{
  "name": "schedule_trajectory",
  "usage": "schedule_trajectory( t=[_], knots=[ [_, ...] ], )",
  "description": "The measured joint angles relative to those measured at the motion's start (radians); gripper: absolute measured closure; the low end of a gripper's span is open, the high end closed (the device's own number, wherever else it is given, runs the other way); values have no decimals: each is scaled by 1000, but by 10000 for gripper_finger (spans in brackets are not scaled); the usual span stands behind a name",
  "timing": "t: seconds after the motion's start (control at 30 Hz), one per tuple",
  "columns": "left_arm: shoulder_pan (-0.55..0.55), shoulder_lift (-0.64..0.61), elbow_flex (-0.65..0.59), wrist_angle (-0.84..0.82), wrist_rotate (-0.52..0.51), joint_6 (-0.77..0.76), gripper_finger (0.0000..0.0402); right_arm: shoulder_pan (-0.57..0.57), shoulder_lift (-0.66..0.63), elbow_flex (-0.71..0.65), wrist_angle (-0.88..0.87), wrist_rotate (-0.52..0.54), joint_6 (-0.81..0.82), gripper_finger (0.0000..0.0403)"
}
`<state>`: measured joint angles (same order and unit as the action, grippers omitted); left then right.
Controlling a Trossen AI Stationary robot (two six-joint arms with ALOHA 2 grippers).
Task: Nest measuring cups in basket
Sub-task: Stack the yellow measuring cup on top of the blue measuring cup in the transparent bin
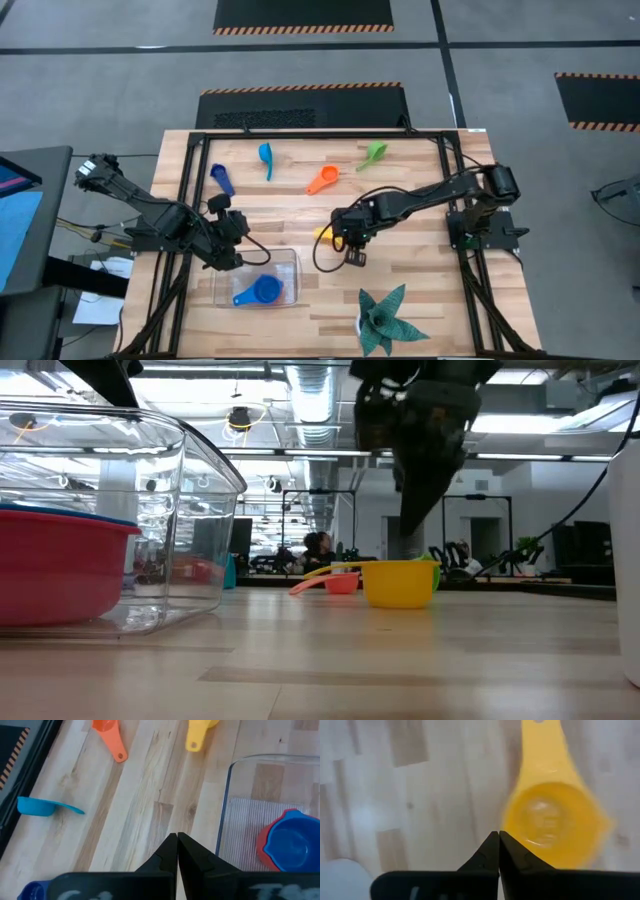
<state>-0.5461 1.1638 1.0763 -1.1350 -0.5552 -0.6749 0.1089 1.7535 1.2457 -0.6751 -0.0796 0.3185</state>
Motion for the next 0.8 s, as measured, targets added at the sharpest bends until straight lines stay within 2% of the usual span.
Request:
schedule_trajectory(
  t=[0.13,0.3,0.43,0.53,0.67,0.8],
  knots=[
    [0,0,0,1,0,0,401,-1,-29,0,-48,122,-3,379],
    [1,0,0,14,-3,4,401,-8,-33,0,-70,128,20,374],
    [29,0,0,86,-4,86,401,-9,-48,0,-126,136,46,357],
    [61,0,0,140,-5,150,401,-13,-80,0,-210,183,84,344],
    [112,0,0,216,48,201,402,-2,-141,0,-339,256,146,332],
    [180,9,0,318,117,253,401,43,-241,-42,-372,350,241,325]
  ],
)
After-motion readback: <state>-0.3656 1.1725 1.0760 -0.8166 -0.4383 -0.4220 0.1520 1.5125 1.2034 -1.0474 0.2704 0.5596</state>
